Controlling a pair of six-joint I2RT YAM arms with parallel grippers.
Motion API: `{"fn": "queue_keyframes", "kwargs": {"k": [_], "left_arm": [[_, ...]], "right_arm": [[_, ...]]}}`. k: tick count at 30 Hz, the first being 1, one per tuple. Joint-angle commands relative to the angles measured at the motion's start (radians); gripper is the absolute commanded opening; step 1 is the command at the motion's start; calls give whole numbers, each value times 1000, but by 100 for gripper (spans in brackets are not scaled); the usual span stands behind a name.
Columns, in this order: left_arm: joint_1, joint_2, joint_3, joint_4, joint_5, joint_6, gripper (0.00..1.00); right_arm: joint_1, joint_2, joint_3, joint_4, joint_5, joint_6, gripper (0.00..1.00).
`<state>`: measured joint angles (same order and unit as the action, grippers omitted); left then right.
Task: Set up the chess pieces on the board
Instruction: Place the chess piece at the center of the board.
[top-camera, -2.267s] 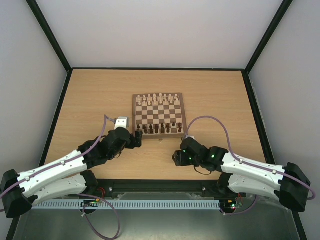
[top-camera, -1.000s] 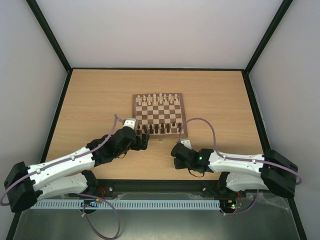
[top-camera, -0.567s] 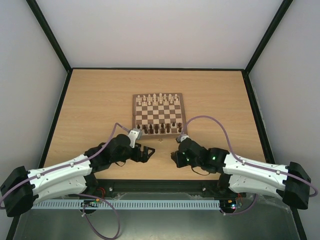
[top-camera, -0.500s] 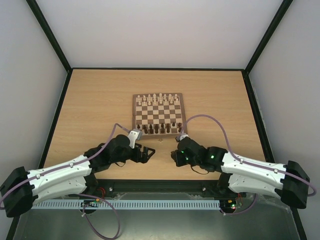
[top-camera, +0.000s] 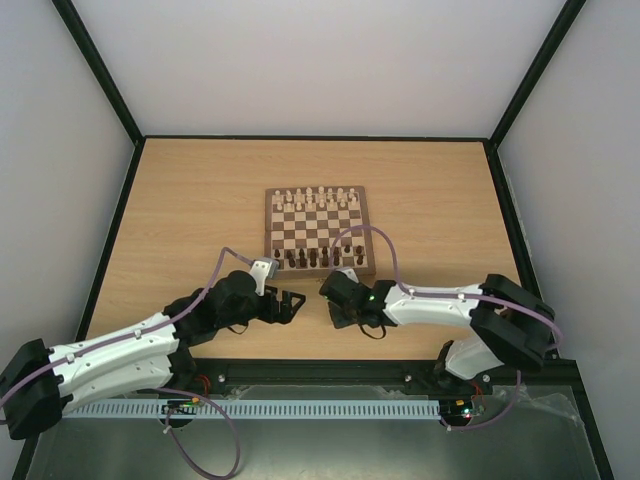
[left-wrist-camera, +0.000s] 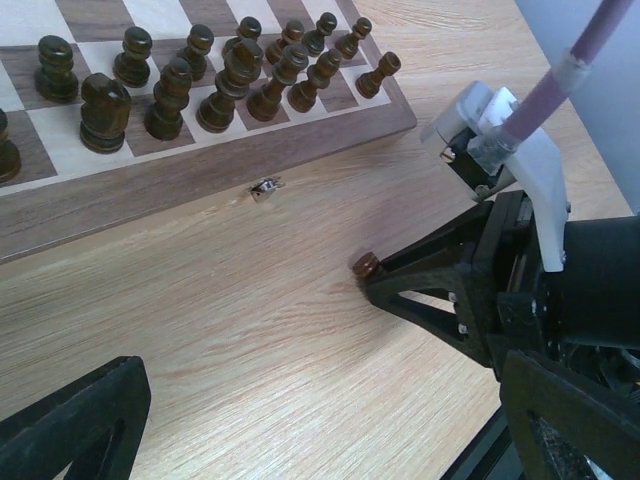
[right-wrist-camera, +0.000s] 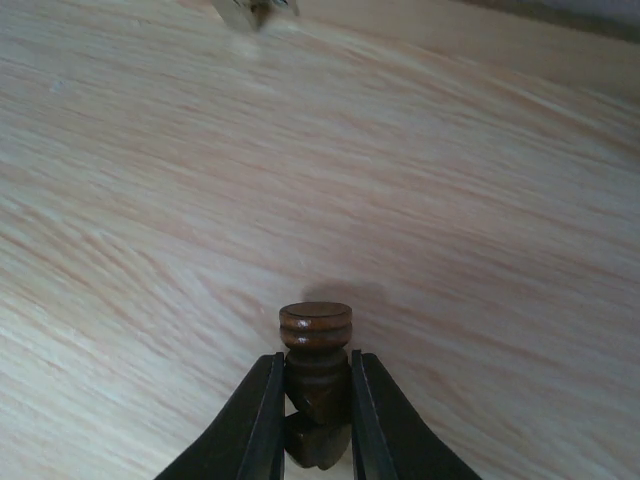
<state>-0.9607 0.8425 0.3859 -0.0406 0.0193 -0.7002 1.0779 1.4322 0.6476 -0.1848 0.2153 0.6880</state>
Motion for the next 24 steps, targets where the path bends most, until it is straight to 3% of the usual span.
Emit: {"fn": "queue_keyframes", "kwargs": {"k": [1,9,17,24], "left_arm": [[5,-18,-11,-27,-30,-3,99],[11,-62,-10,-58,-88,0,99],[13,-85,-11,-64,-99,-4,99],[13,-103,-18,-75,-101,-13,99]], "right_arm": [[12,79,49,9,60,-18,10],[82,176,89,-30,134,-38,15],[114,132,45,0,111,-37,38],[114,42,-31,27,81,-1,47]]}}
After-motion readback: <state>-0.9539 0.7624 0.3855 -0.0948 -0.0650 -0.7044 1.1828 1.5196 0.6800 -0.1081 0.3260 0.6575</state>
